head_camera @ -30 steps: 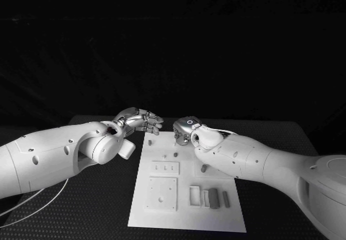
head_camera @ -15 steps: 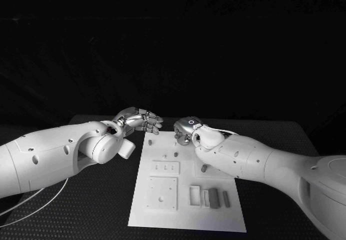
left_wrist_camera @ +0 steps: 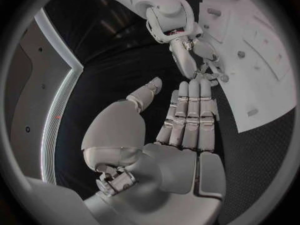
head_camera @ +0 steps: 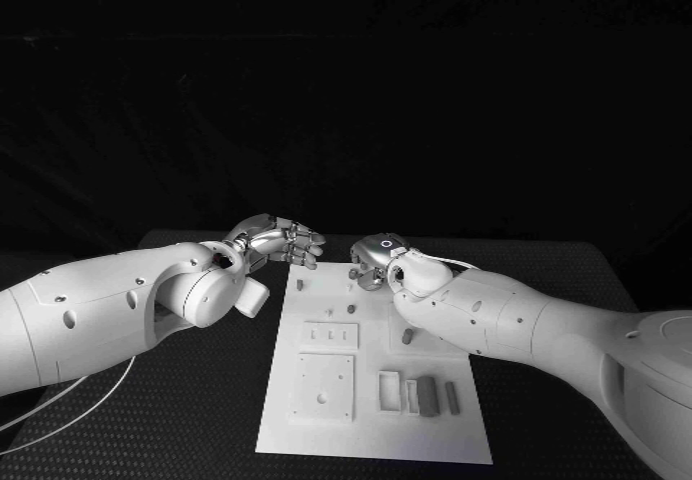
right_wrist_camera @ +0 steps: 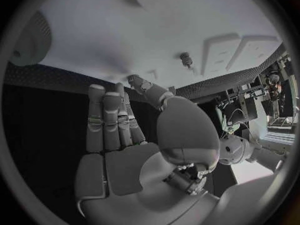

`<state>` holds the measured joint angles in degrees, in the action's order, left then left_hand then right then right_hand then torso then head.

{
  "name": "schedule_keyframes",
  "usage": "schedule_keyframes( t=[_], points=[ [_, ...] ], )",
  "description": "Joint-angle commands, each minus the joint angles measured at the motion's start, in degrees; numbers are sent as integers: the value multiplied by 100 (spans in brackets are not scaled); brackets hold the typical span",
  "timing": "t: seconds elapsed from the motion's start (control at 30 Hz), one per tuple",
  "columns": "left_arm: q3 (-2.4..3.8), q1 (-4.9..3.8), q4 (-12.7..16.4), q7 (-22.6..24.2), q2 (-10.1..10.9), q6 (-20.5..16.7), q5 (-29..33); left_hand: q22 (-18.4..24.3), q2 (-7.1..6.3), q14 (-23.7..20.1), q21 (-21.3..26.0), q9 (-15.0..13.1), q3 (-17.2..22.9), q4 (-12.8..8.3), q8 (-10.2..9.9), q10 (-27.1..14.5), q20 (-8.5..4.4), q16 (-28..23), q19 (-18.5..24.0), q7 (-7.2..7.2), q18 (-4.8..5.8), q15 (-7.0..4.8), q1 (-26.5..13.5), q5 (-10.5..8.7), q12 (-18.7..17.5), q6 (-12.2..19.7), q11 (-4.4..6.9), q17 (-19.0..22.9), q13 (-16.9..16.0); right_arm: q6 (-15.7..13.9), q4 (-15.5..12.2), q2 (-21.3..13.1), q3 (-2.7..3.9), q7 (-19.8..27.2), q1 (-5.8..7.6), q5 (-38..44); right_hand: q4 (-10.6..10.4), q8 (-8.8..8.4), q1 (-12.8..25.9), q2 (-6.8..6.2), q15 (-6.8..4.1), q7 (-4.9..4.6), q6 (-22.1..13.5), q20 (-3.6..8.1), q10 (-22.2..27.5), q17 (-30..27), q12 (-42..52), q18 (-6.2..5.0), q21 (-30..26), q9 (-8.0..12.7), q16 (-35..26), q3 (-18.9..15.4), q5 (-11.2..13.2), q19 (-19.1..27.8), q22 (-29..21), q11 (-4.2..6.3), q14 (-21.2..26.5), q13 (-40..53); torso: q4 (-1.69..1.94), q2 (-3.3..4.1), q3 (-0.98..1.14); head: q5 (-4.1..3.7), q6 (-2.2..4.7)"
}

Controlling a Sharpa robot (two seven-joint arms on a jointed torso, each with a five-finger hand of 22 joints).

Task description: Assemble the parts on the task board

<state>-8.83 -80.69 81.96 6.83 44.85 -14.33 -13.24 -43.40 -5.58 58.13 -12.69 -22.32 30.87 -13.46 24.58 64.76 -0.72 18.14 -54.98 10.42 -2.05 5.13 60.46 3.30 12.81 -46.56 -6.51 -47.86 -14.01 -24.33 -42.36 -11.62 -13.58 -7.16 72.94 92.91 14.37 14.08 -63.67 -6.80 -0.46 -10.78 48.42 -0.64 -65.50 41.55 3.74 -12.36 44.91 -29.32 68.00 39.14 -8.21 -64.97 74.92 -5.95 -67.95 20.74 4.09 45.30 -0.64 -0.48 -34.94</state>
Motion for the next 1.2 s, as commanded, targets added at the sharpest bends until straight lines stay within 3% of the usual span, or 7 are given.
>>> schedule_keyframes(
  t=[0.03,0.2,0.4,0.57,0.77,0.87,1.2],
  points=[
    [4,-10,11,31,18,65,-22,-9,1,-8,28,-6,9,-17,-12,-48,19,-32,34,15,-30,8,47,-23,-22,36,-8,-9,-6,-178,-60,-46,-3,96,8,-83,-32,-18,-11,-30,35,-6,-20,-1,71,-3,-5,-264,-35,8,33,10,-24,28,109,-39,5,-8,-9,0,3,-1,4],
    [4,-11,10,101,67,90,-22,-10,-1,-8,29,-6,8,-18,-12,-49,20,-34,35,15,-30,9,47,-24,-22,36,-9,-11,-8,-261,-484,-337,9,307,115,-552,-6,8,-80,-43,27,2,10,16,49,-5,12,-264,-17,8,66,19,-23,-6,116,-30,-23,-14,-19,-7,7,-8,48],
    [6,-10,66,315,151,214,-32,-14,-35,-12,40,-5,7,-46,-21,-72,21,-51,42,18,-29,11,65,-22,-37,47,-17,-22,-15,-432,-1206,-907,319,807,295,-1223,160,-20,-268,-210,15,114,-92,-2,-71,-19,63,-264,-25,43,87,16,-20,59,127,-11,20,-2,-105,-27,29,7,98],
    [-16,-6,-3,287,167,121,-28,-19,-28,-3,41,-2,15,-57,-33,-79,20,-56,35,26,-31,10,80,-20,-42,65,-21,-32,-22,-503,-1519,-1380,424,1103,433,-2235,190,136,-500,-378,-214,108,121,25,-699,-1,419,-264,94,-23,203,-83,-14,-19,137,220,-14,337,-195,-87,64,32,123],
    [-23,18,-89,293,135,185,-20,-23,-17,1,42,1,19,-60,-44,-81,20,-61,30,34,-31,9,84,-21,-44,82,-22,-39,-28,256,-1140,-1600,429,1146,464,-2523,192,86,-278,-291,-263,296,4,64,-208,232,2458,-246,278,-48,635,-910,-44,-35,133,339,122,3075,-279,-161,99,44,133],
    [-25,48,-86,303,117,211,-10,-24,-14,2,43,1,18,-59,-46,-83,21,-63,30,36,-31,10,82,-21,-46,85,-24,-41,-29,724,-794,-1589,426,1180,461,-2460,163,42,-134,-297,-319,185,-41,88,505,566,4125,-264,466,-44,1097,-1034,-34,9,141,345,261,4739,-303,-179,112,50,149],
    [-35,79,-84,281,125,236,-10,-26,-3,5,46,1,18,-61,-49,-94,21,-68,28,40,-30,10,80,-21,-53,91,-28,-48,-32,1282,-394,-1595,422,1105,360,-1922,135,2,-48,-242,-277,138,-101,171,762,870,5161,-264,940,-64,1478,-945,-26,57,145,299,334,5243,-303,-169,111,47,152]
  ],
)
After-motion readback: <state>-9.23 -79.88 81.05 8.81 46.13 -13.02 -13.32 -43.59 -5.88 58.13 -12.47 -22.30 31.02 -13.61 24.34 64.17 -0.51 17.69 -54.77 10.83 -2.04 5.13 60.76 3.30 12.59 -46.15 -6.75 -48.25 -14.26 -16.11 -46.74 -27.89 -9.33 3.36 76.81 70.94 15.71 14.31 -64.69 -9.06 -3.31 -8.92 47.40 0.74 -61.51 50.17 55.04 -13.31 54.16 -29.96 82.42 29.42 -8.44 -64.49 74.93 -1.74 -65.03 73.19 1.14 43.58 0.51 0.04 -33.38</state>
